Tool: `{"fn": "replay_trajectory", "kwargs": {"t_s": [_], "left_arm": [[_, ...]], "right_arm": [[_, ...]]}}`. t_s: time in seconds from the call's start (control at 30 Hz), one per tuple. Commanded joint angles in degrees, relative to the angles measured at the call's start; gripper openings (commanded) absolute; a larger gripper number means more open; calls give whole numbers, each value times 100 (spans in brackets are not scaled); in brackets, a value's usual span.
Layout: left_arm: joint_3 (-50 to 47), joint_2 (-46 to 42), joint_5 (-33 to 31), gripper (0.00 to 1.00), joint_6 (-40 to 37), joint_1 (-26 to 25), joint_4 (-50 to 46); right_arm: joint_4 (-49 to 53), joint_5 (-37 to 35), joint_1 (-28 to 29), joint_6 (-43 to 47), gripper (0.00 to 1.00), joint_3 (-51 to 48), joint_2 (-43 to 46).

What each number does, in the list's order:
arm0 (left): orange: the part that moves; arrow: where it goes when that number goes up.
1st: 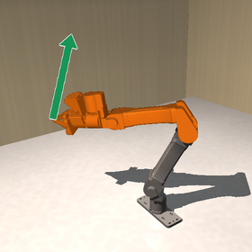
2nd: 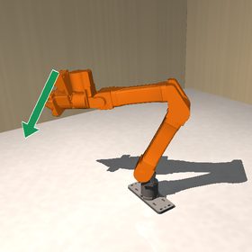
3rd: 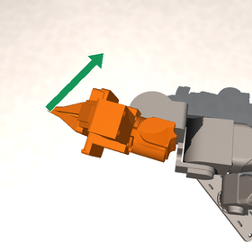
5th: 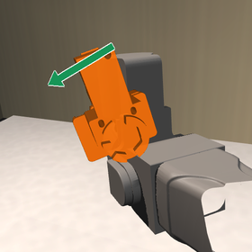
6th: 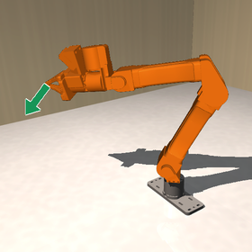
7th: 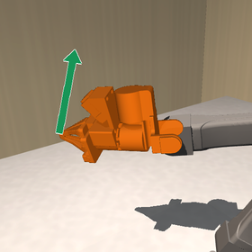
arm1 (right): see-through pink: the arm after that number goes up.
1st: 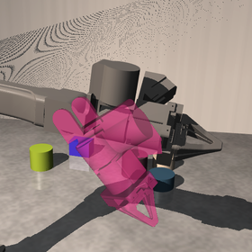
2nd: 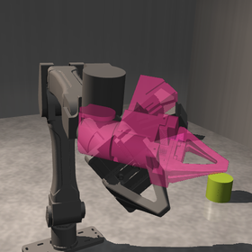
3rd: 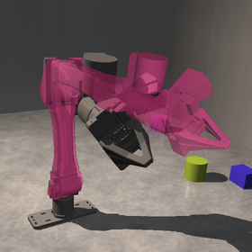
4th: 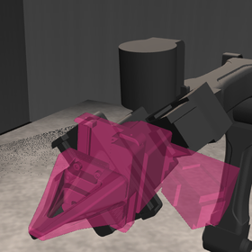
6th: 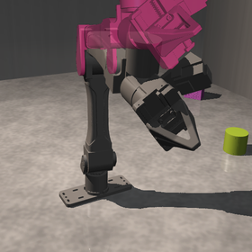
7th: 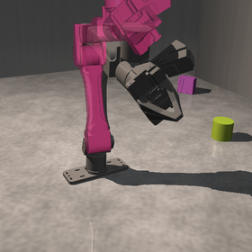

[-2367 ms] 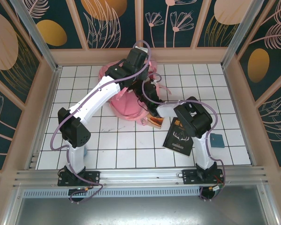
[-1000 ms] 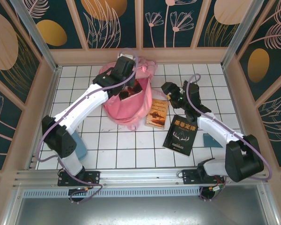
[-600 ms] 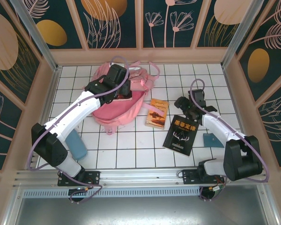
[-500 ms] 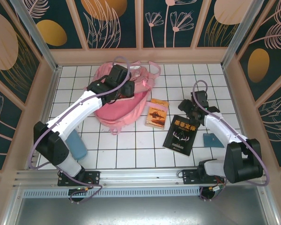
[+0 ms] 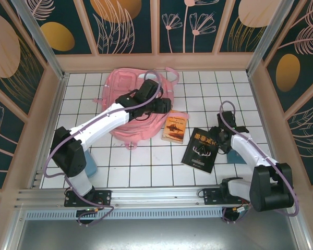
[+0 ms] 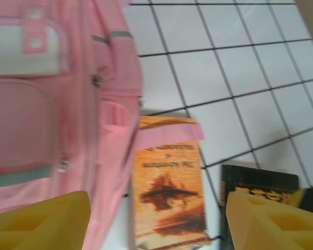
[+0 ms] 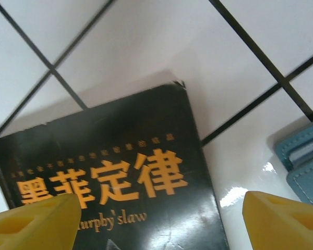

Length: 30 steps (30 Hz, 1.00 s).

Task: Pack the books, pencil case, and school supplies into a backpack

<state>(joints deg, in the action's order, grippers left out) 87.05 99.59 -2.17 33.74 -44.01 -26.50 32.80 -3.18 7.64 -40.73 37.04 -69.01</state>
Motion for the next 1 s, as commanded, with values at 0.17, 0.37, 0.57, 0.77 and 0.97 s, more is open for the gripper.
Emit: {"fn": "replay_trajectory", "kwargs": {"t_s": [0.17, 0.37, 0.57, 0.77, 0.97], "left_arm": [[-13, 949, 983, 63, 630, -770, 625], [107, 1658, 1238, 51, 803, -1033, 700], [190, 2238, 1382, 33, 776, -1091, 711], [343, 2682, 1606, 24, 751, -1097, 591], [428, 2859, 1495, 22, 729, -1096, 392]], "right_arm": [[-283, 834, -170, 249, 66, -430, -59], [-586, 1299, -166, 373, 49, -434, -178], [-660, 1579, -169, 550, 45, -312, -218], [-521, 2041, -157, 757, 40, -51, -129], [-265, 2293, -8, 915, 33, 302, 2]]}}
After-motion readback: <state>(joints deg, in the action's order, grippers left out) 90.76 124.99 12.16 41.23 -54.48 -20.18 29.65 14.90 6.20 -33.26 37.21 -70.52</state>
